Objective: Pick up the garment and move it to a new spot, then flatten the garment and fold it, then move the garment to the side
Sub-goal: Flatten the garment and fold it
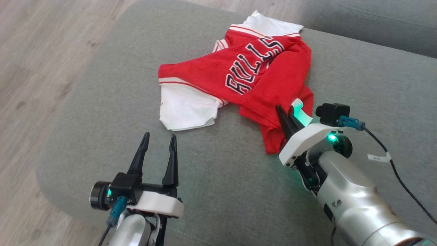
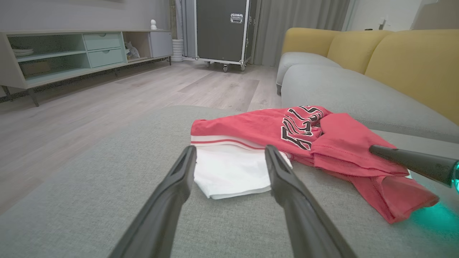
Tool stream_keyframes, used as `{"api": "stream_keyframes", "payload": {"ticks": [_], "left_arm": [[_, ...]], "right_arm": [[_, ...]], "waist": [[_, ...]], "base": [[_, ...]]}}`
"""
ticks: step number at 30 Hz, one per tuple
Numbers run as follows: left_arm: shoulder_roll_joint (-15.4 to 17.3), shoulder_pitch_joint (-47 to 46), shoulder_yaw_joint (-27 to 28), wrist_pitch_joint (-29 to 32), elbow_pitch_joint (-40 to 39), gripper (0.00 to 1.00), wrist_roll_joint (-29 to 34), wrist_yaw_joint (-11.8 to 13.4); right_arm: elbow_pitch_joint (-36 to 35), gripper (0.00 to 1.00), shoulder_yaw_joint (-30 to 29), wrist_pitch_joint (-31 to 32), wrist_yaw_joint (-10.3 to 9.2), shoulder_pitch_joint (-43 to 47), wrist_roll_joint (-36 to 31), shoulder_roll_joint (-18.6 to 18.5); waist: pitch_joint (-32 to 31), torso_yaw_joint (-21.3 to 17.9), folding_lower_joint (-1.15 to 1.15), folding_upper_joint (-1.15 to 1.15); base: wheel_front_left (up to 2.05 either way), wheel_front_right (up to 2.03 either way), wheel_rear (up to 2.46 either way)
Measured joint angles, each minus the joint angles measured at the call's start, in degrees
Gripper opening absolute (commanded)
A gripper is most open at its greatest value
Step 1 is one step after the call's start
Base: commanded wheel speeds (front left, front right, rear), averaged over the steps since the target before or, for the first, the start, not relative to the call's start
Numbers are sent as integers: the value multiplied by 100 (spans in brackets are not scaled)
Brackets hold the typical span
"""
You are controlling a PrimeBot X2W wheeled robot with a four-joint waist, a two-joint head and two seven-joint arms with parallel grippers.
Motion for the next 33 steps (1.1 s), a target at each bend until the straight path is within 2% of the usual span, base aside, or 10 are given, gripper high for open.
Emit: {"api": "stream_keyframes", "payload": {"ticks": [9, 12, 21, 24, 25, 26, 30, 33], "left_arm": [[-59, 17, 189, 0, 31, 100, 65, -79], [-89, 44, 214, 0, 31, 100, 91, -97], [-121, 160, 293, 0, 2, 100, 91, -145], [-125, 136, 288, 0, -11, 100, 90, -145], [-130, 107, 277, 0, -33, 100, 89, -147], [-130, 107, 277, 0, -33, 100, 89, -147], [-133, 45, 180, 0, -48, 100, -16, -145], [-142, -40, 133, 0, -73, 100, -66, -136]], "right_arm": [[277, 0, 53, -245, -1, -180, 26, -3], [285, 0, 0, -105, -1, -380, -34, -156], [-232, 0, 246, 1139, -1, -1051, -461, -1513], [-328, 0, 326, 1448, 0, -1230, -521, -1794], [-405, 0, 424, 1749, 0, -1407, -606, -2109], [-405, 0, 424, 1749, 0, -1407, -606, -2109], [-335, 0, 617, 2256, 0, -1705, -822, -2724], [-266, 0, 659, 2502, 0, -1763, -747, -2911]], "waist": [[-217, -400, 0, 0], [-297, -563, 0, 0], [-288, -850, 0, 0], [-212, -846, 0, 0], [-128, -828, 0, 0], [-128, -828, 0, 0], [39, -754, 0, 0], [127, -677, 0, 0]], "base": [[0, 0, 0], [0, 0, 0], [0, 0, 0], [0, 0, 0], [0, 0, 0], [0, 0, 0], [0, 0, 0], [0, 0, 0]]}}
